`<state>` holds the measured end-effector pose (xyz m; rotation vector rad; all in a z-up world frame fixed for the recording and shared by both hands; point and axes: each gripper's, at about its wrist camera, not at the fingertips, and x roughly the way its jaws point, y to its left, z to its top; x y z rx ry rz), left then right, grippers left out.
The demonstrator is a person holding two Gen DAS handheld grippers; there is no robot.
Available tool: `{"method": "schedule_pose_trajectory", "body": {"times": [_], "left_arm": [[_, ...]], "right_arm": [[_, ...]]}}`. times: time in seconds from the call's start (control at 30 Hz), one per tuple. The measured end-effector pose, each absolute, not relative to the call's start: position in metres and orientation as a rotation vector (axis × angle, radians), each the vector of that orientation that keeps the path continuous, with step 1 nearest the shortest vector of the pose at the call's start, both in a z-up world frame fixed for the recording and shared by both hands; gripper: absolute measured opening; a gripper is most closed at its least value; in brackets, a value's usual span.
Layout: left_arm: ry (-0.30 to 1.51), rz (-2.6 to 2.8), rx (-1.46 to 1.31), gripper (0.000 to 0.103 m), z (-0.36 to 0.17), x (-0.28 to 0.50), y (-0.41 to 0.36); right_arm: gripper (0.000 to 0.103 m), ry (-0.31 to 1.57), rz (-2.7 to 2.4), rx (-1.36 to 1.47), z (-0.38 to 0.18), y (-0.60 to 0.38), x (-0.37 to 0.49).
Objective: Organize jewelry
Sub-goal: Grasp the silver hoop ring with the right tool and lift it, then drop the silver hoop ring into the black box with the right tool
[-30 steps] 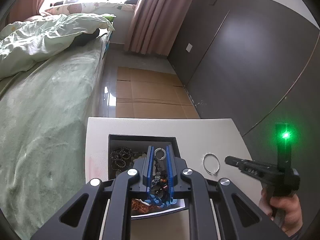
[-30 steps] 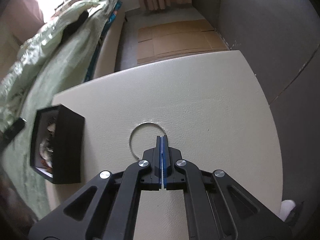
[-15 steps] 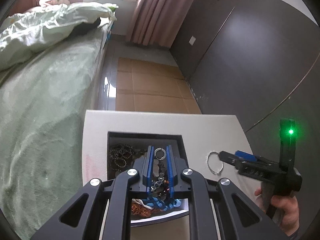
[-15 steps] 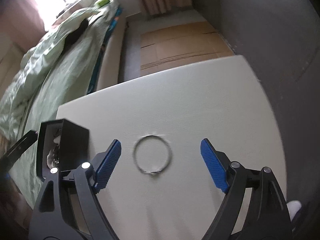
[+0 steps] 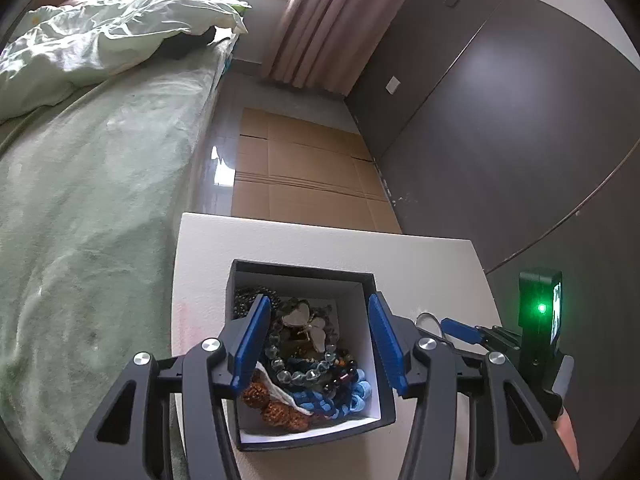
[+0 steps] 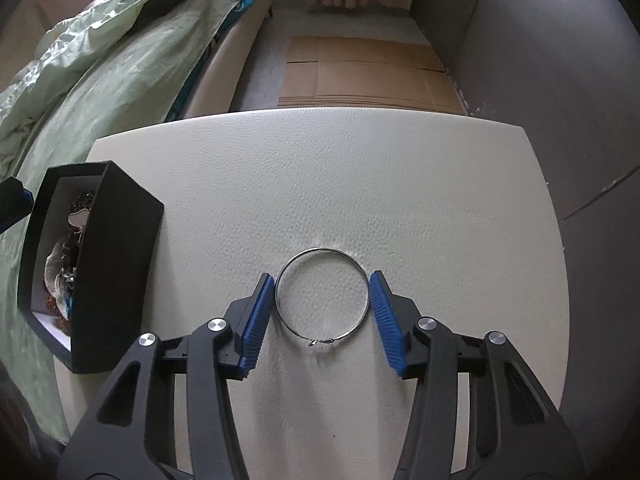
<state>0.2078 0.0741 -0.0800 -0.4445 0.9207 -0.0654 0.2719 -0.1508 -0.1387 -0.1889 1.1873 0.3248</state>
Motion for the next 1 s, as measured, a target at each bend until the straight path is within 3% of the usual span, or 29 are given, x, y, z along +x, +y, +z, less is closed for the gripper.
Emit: {"method": "schedule_pose_trajectory", "body": {"times": [0.4,0.63,0.77,0.97,1.0], "left_arm": [[0.897,-0.046,-0.449,0.05,-0.07,0.193,0.081],[0.861,-0.008,-0.451,0.072,-0.057,0.179,0.097],[0.838,0.022,-0.451,0.095,-0.051,0.169,0.108],[0.839,0.075,-0.489,0.095,-0.049,0.157,0.132],[0.837,0.086,-0.501,0.095,-0.049,0.153,0.138]], "right_arm": [[0.05,1.116,0.416,-0.045,-0.097,-0.151,0.257],[0.05,0.993,0.54,0.05,-0.056,-0.129,0.233],[0.05,0.958,0.583,0.096,-0.047,-0.114,0.227],[0.051,0.946,0.629,0.19,-0.044,-0.1,0.229],[0.062,0.953,0.638,0.208,-0.045,-0.099,0.23]]}}
